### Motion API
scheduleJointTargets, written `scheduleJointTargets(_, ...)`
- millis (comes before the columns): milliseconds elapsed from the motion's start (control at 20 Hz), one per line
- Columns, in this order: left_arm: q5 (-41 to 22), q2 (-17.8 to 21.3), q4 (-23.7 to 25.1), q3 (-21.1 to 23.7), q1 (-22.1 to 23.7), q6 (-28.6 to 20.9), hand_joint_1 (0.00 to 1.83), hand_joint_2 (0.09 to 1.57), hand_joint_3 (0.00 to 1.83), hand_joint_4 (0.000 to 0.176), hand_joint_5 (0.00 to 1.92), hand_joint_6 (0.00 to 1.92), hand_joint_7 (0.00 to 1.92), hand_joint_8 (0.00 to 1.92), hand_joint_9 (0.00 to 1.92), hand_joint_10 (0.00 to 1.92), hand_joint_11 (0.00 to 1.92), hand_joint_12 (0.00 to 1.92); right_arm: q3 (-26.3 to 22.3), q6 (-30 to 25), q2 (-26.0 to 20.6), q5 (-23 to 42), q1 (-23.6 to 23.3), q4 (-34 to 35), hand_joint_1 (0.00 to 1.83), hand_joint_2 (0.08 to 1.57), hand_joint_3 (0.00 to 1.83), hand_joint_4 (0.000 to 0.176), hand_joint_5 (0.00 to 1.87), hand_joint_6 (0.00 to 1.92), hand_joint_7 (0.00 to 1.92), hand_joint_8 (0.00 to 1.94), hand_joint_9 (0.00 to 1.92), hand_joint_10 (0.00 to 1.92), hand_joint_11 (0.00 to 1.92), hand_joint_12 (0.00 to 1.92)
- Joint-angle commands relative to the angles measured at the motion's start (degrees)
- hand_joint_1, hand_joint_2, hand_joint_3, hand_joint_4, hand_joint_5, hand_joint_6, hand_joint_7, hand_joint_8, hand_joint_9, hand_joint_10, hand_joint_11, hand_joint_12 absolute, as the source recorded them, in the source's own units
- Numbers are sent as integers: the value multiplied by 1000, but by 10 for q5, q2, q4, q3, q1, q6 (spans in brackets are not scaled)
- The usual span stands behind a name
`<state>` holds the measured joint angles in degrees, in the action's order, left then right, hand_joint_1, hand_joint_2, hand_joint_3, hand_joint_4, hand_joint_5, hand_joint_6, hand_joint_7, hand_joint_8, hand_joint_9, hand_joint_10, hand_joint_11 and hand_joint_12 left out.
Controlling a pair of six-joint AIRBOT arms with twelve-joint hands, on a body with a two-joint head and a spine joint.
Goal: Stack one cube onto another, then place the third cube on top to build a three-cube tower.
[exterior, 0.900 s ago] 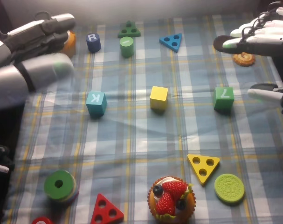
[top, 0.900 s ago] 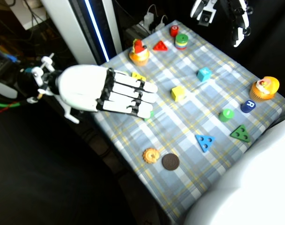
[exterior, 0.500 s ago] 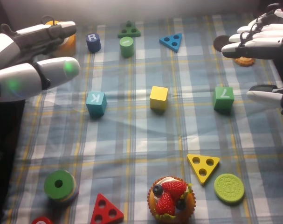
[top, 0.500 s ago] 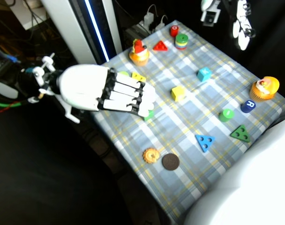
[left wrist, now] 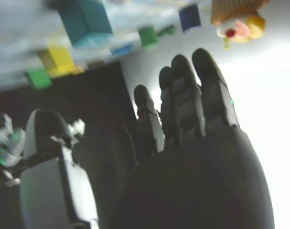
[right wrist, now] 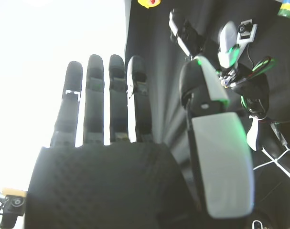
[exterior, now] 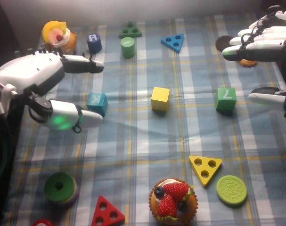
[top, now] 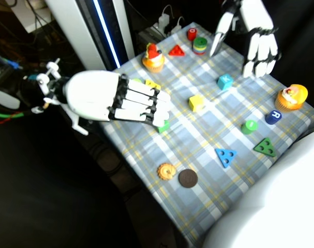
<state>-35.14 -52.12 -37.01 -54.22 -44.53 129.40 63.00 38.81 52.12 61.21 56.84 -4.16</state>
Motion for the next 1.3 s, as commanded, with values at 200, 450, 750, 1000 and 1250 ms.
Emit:
scheduleJointTargets(200,-28,-21,-16,-11,21,94,744,919,2,176,524,3,392,2,313,0,46,365,3,-6,-2,65,-7,5,715,1249,1,0,505,1,504,1,406,2,0,844)
scheduleJointTargets(450,3,-44,-51,-36,36,158,778,964,1,176,606,11,450,8,333,5,44,306,3,-6,-1,63,-7,2,679,1263,1,0,515,1,519,2,435,5,0,936)
scheduleJointTargets(750,18,-56,-83,-52,38,198,768,1002,8,171,652,13,486,12,343,6,60,312,3,-8,-2,61,-7,0,670,1264,1,0,508,0,520,1,432,1,0,909)
scheduleJointTargets(1000,18,-60,-93,-58,39,202,853,1019,0,149,748,20,540,13,411,15,81,325,3,-9,-2,61,-7,0,615,1273,2,0,510,0,523,1,441,2,6,925)
scheduleJointTargets(1250,-6,-72,-100,-60,45,199,915,1026,1,142,795,9,574,6,438,3,45,273,3,-10,-2,61,-7,0,636,1276,3,0,508,1,530,3,447,4,3,925)
